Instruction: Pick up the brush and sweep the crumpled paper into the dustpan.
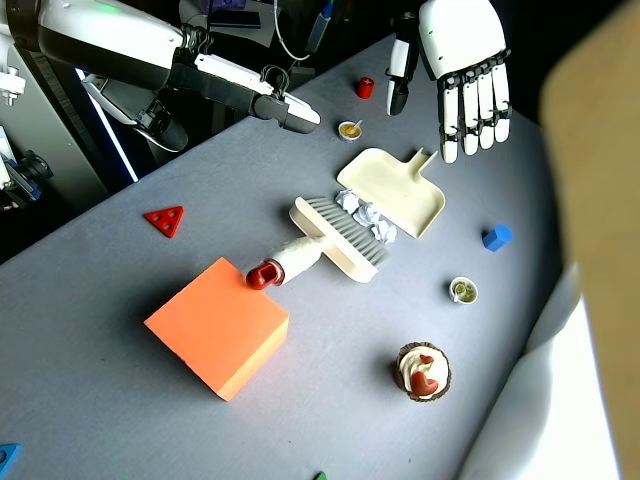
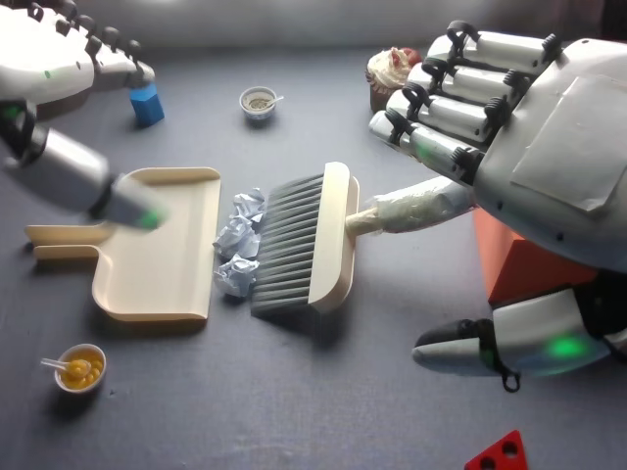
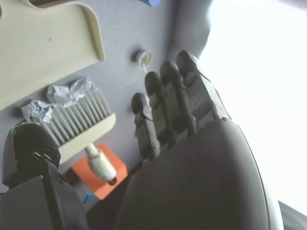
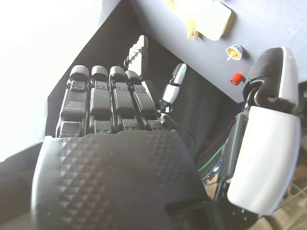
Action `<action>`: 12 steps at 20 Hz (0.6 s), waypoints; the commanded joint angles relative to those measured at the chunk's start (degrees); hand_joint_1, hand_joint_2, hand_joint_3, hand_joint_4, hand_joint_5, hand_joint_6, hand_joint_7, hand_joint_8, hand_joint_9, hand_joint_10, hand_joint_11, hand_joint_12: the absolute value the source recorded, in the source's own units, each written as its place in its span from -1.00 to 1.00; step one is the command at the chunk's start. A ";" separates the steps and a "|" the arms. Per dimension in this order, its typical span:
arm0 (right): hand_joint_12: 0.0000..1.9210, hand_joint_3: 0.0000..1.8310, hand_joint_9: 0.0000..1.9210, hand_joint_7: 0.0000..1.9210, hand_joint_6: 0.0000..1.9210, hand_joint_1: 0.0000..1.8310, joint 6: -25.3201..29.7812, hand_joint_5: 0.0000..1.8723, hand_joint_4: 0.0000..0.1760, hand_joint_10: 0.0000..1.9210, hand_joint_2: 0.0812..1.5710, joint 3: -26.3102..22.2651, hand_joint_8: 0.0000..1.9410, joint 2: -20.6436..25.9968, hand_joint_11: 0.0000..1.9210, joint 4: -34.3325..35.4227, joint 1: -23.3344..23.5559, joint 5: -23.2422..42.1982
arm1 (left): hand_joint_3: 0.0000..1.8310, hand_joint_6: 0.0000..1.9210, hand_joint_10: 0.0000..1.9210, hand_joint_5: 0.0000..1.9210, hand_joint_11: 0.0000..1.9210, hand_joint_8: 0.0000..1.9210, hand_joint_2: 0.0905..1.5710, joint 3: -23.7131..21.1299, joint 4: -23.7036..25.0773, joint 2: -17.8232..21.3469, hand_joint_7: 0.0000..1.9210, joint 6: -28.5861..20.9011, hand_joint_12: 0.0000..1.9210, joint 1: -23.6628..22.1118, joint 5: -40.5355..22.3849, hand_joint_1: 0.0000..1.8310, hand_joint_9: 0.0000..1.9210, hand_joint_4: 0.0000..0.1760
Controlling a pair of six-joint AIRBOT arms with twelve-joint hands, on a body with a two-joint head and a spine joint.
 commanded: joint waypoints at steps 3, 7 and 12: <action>-0.91 -1.00 -0.80 -0.82 -1.00 -1.00 -0.06 -0.86 -1.00 -1.00 0.02 -0.42 -1.00 0.58 -0.84 -2.72 1.01 -3.81 | -1.00 -1.00 -1.00 -0.85 -0.93 -1.00 -0.05 -0.56 1.62 0.63 -0.80 0.05 -0.81 -1.03 0.29 -1.00 -0.81 -1.00; -0.93 -0.99 -0.81 -0.82 -0.99 -1.00 -0.08 -0.86 -1.00 -0.99 0.04 -0.46 -0.99 0.58 -0.84 -2.73 1.00 -3.82 | -1.00 -1.00 -1.00 -0.89 -0.95 -1.00 -0.08 -0.74 2.43 0.67 -0.86 0.07 -0.83 -1.00 0.05 -1.00 -0.85 -1.00; -0.96 -1.00 -0.84 -0.84 -0.99 -1.00 -0.08 -0.87 -1.00 -0.99 0.03 -0.51 -0.99 0.58 -0.85 -2.87 0.99 -3.90 | -0.99 -1.00 -1.00 -0.96 -0.96 -1.00 0.05 -0.64 3.86 0.44 -0.91 0.07 -0.87 -0.92 2.13 -0.68 -0.90 -1.00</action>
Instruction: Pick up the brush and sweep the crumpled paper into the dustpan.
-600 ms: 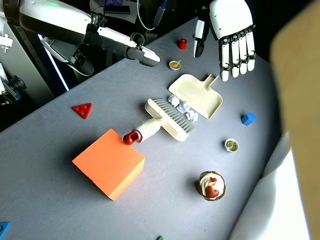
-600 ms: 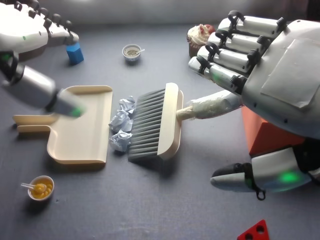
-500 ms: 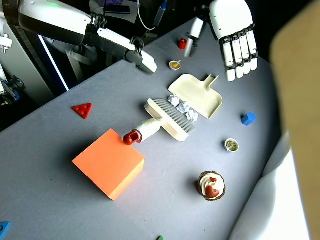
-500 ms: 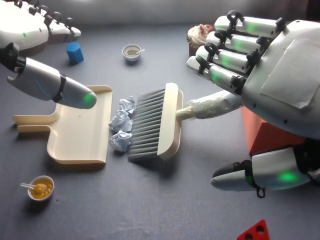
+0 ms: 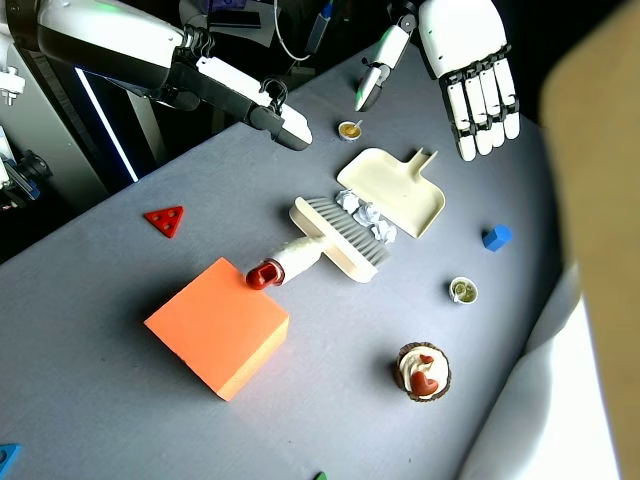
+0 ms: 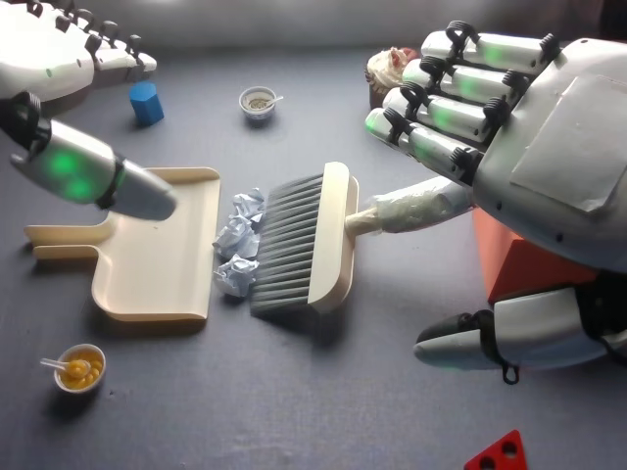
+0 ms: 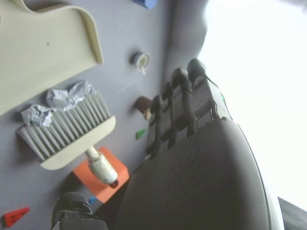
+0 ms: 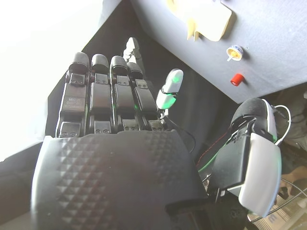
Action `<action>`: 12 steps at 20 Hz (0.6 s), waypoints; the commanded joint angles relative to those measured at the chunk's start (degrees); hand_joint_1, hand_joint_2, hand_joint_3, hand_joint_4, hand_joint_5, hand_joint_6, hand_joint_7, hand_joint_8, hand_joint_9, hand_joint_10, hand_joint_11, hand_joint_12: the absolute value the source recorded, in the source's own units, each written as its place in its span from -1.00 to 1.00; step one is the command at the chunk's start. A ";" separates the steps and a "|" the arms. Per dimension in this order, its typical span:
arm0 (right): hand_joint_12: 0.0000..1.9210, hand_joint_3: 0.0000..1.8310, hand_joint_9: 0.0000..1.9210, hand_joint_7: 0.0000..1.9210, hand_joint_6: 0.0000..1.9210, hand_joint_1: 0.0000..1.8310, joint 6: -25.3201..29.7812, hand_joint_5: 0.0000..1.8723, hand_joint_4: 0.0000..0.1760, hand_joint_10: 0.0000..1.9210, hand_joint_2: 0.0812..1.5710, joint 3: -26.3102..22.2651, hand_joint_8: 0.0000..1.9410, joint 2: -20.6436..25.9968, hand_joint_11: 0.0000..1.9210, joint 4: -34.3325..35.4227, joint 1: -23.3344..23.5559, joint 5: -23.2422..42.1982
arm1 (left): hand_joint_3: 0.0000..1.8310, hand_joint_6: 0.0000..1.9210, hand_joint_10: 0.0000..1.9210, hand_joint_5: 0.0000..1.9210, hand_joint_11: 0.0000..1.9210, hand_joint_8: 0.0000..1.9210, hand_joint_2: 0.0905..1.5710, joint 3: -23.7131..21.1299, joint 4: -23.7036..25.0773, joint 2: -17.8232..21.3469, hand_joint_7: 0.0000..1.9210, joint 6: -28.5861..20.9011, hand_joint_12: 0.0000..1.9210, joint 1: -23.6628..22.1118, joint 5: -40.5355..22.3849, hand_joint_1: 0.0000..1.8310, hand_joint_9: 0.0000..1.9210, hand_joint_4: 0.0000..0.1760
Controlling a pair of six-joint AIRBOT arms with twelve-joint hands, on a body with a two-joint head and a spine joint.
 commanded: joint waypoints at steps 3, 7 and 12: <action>-0.96 -1.00 -0.79 -0.79 -1.00 -1.00 -0.10 -0.82 -1.00 -1.00 0.04 -0.52 -1.00 0.58 -0.81 -2.91 0.98 -3.97 | -0.98 -1.00 -1.00 -1.00 -0.99 -1.00 0.14 1.30 3.36 0.11 -0.96 0.27 -0.89 0.10 -0.99 -0.13 -0.95 -1.00; -0.96 -1.00 -0.82 -0.82 -0.99 -1.00 -0.10 -0.84 -1.00 -0.98 0.04 -0.62 -0.99 0.59 -0.81 -3.03 0.95 -4.10 | -0.98 -1.00 -0.99 -1.00 -0.97 -0.99 0.18 5.16 4.32 -1.22 -0.96 0.34 -0.89 0.31 -7.27 0.02 -0.94 -1.00; -0.98 -1.00 -0.84 -0.83 -0.99 -1.00 -0.10 -0.86 -1.00 -0.99 0.04 -0.81 -0.99 0.68 -0.84 -3.16 0.91 -4.27 | -0.99 -0.99 -1.00 -0.92 -0.97 -1.00 0.21 10.59 0.75 -1.83 -0.92 2.84 -0.88 1.50 -15.50 -0.09 -0.93 -0.87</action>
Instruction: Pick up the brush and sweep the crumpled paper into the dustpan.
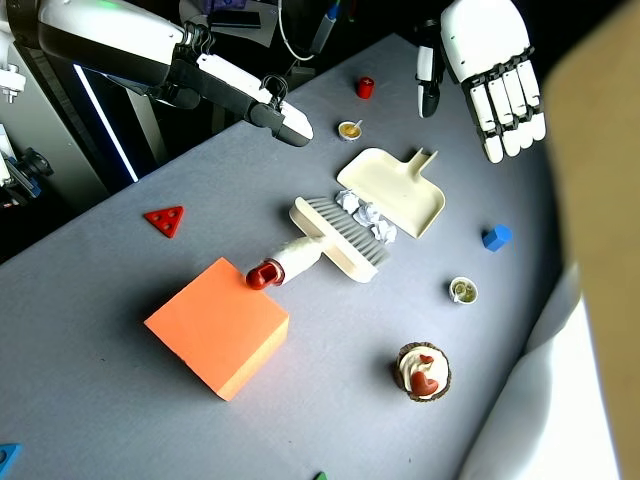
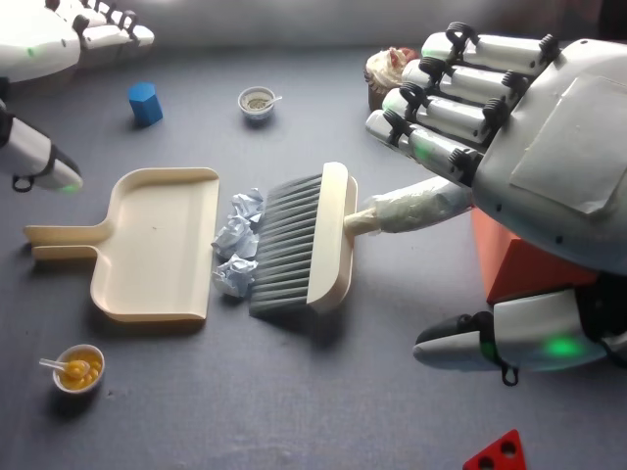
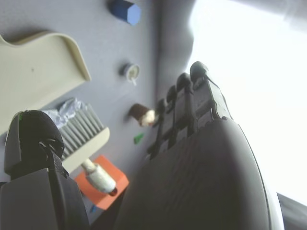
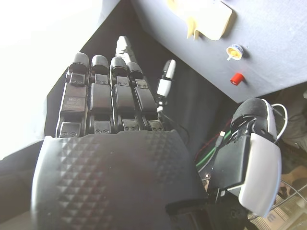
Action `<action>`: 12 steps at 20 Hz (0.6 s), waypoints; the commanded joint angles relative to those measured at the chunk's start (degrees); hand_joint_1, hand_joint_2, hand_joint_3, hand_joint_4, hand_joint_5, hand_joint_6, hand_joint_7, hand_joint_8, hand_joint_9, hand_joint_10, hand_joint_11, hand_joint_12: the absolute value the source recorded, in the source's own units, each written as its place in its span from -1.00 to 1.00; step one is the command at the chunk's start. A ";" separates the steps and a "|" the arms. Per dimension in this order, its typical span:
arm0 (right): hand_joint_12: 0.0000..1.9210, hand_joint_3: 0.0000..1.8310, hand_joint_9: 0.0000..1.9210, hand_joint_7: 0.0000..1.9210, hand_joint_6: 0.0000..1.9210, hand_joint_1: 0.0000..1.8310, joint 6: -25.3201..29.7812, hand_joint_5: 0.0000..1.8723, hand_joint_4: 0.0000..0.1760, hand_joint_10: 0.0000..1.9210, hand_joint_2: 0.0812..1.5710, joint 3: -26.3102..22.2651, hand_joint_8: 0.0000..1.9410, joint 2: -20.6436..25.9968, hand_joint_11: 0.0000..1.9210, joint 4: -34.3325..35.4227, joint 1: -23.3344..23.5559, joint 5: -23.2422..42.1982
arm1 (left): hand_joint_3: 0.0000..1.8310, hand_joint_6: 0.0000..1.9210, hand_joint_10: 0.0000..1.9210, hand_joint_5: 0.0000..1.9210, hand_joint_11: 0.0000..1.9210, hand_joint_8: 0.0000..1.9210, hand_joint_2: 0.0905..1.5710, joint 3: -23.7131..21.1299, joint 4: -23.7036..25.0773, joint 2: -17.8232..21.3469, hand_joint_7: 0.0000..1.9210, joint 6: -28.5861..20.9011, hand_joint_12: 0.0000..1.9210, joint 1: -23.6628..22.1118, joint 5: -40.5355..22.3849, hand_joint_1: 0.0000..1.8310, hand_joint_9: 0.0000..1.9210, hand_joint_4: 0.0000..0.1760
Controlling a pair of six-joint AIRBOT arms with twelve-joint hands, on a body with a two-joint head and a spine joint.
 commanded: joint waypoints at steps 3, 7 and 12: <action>-0.98 -1.00 -0.83 -0.83 -1.00 -1.00 -0.10 -0.85 -1.00 -1.00 0.05 -0.52 -1.00 0.66 -0.84 -3.11 0.96 -4.08 | -0.99 -0.98 -1.00 -0.77 -0.96 -0.99 0.27 3.29 -10.03 0.09 -0.86 10.40 -0.86 1.23 -8.13 -0.14 -0.89 -0.34; -0.97 -1.00 -0.81 -0.81 -0.99 -1.00 -0.10 -0.83 -1.00 -0.99 0.05 -0.54 -0.99 0.66 -0.82 -3.11 0.95 -4.10 | -0.99 -0.99 -1.00 -0.72 -0.98 -1.00 0.32 5.58 -34.83 -0.38 -0.84 31.72 -0.87 6.05 -15.92 -0.22 -0.88 -0.07; -0.98 -0.99 -0.83 -0.83 -1.00 -1.00 -0.10 -0.86 -1.00 -1.00 0.07 -0.54 -1.00 0.65 -0.83 -3.11 0.94 -4.10 | -1.00 -0.99 -1.00 -0.61 -0.93 -1.00 0.29 3.54 -77.38 -1.21 -0.90 65.11 -0.84 15.90 -22.72 -0.15 -0.87 0.02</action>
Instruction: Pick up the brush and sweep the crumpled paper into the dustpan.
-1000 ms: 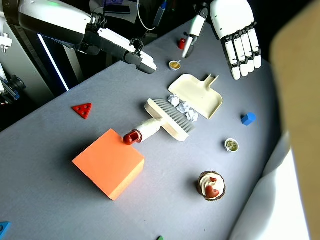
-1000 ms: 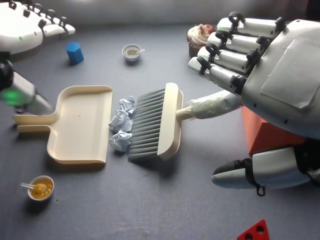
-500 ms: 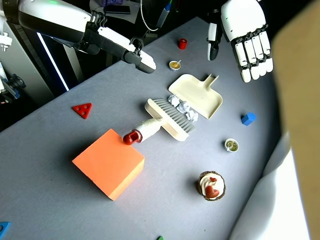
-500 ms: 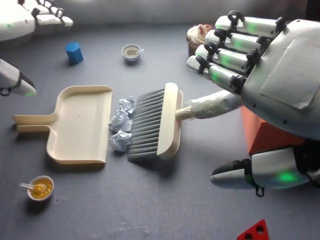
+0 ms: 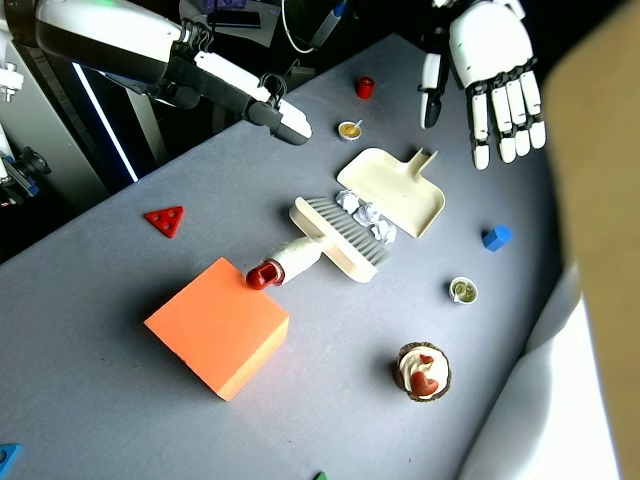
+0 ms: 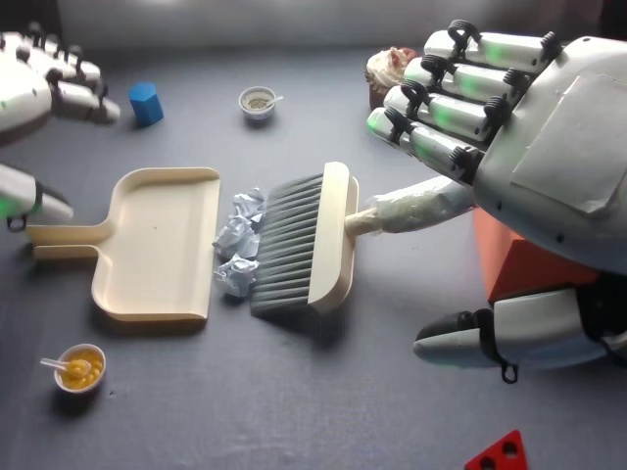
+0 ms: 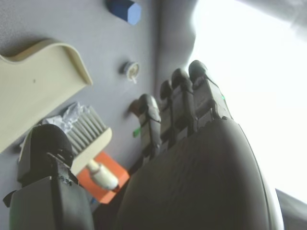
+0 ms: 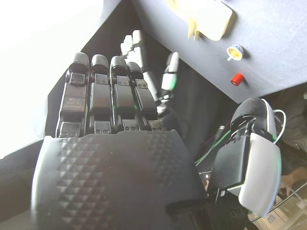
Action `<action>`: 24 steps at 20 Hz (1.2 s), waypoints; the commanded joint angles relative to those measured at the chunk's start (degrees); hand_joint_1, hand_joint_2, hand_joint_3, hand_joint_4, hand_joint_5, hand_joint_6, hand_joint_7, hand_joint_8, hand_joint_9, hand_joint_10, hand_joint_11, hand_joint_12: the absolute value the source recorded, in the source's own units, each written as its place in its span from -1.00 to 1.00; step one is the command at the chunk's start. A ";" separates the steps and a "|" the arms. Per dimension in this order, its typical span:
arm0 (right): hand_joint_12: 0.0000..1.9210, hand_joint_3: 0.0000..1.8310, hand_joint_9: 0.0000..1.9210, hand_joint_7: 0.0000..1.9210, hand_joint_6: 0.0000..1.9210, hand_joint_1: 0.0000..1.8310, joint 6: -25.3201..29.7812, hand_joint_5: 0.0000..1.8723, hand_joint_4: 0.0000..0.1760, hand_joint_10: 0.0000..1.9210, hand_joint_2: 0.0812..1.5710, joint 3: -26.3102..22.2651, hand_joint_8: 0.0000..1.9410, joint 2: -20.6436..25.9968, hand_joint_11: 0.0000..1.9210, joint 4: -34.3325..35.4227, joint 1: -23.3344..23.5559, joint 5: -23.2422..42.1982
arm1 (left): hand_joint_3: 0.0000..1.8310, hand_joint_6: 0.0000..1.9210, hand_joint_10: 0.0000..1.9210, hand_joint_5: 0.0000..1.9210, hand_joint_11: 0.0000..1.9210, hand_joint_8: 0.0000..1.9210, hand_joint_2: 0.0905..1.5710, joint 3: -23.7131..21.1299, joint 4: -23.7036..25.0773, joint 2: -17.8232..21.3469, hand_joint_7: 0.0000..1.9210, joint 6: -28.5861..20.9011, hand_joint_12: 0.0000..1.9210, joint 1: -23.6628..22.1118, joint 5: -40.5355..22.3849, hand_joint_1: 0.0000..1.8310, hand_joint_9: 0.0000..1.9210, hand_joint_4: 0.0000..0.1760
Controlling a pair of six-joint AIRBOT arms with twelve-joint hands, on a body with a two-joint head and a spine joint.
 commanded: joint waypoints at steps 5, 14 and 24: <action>-0.98 -1.00 -0.82 -0.82 -0.99 -1.00 -0.10 -0.83 -1.00 -0.99 0.07 -0.39 -1.00 0.57 -0.81 -2.90 0.92 -3.92 | -1.00 -0.99 -1.00 -0.51 -0.92 -1.00 0.30 -2.55 -23.50 -0.88 -0.84 22.36 -0.81 1.28 -9.64 -0.20 -0.84 0.39; -0.99 -1.00 -0.85 -0.84 -1.00 -1.00 -0.10 -0.85 -1.00 -1.00 0.09 -0.39 -1.00 0.57 -0.84 -3.06 0.91 -4.12 | -0.99 -1.00 -1.00 -0.42 -0.91 -1.00 0.31 -2.72 -35.63 -1.65 -0.82 30.96 -0.76 5.53 -14.23 -0.16 -0.80 0.75; -1.00 -1.00 -0.85 -0.85 -0.99 -1.00 -0.10 -0.86 -1.00 -1.00 0.12 -0.42 -1.00 0.56 -0.84 -3.05 0.85 -4.21 | -0.99 -1.00 -1.00 -0.44 -0.93 -1.00 0.31 -1.57 -40.06 -3.86 -0.81 32.68 -0.72 8.69 -17.37 -0.21 -0.81 0.79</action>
